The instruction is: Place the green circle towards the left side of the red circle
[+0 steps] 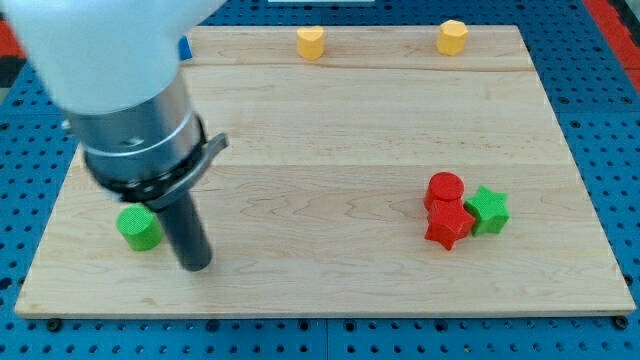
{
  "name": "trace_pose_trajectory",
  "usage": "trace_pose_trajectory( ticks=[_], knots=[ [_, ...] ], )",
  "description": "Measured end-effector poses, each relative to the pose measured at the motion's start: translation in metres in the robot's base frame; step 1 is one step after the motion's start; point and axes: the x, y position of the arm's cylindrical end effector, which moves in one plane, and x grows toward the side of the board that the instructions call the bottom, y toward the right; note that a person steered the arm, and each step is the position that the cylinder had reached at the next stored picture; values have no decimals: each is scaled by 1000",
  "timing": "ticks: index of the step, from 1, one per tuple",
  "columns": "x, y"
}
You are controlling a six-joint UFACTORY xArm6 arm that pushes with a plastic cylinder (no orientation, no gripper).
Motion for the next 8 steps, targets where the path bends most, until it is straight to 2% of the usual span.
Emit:
trace_pose_trajectory(
  ticks=[1, 2, 8],
  knots=[
    [11, -27],
    [-6, -51],
    [-59, -86]
  ],
)
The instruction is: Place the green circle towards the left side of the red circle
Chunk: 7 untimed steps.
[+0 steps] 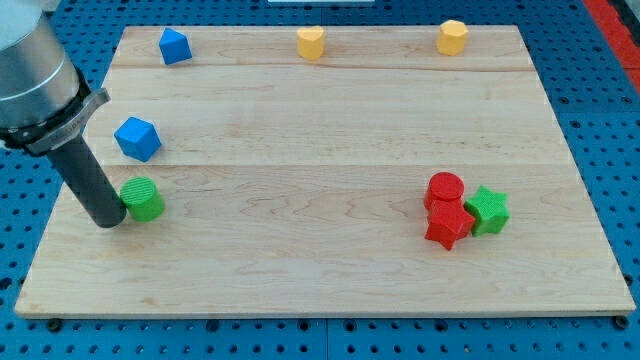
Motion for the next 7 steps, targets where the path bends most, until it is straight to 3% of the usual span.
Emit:
trace_pose_trajectory(
  ticks=[5, 7],
  knots=[
    [-33, 34],
    [-41, 85]
  ],
)
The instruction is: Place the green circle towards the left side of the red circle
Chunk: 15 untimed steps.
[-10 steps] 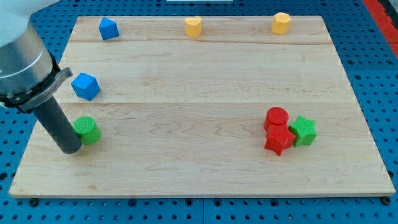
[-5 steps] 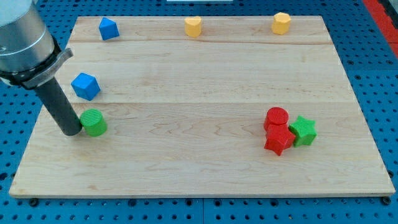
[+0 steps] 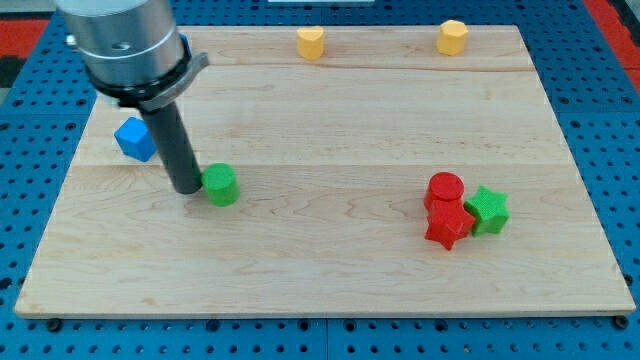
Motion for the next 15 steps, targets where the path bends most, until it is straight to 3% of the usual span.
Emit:
trace_pose_trajectory(
  ticks=[4, 6, 11, 12, 14, 15],
  knots=[
    [0, 113],
    [18, 62],
    [22, 194],
    [26, 196],
    [39, 75],
    [15, 7]
  ],
)
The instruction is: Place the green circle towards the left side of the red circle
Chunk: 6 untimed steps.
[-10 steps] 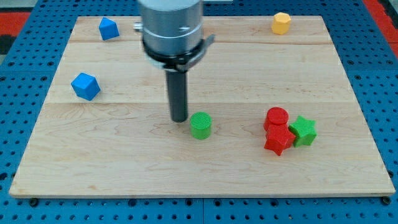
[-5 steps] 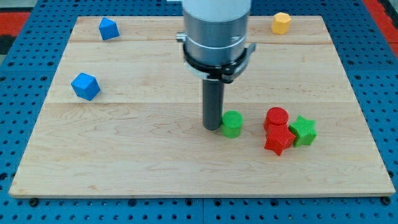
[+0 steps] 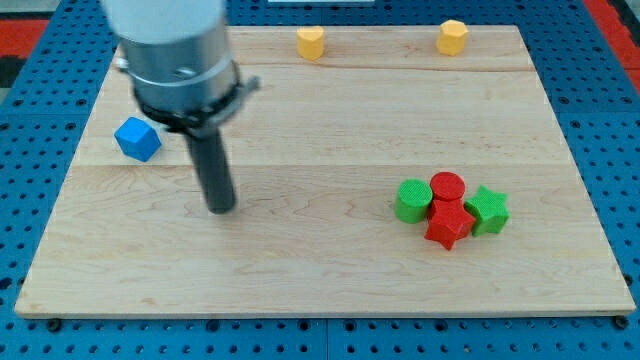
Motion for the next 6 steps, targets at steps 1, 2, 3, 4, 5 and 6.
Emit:
trace_pose_trajectory(
  ticks=[1, 2, 3, 4, 5, 6],
  knots=[
    [-38, -62],
    [-57, -120],
    [-58, -169],
    [-78, -166],
    [-97, -143],
    [-91, -95]
  ],
)
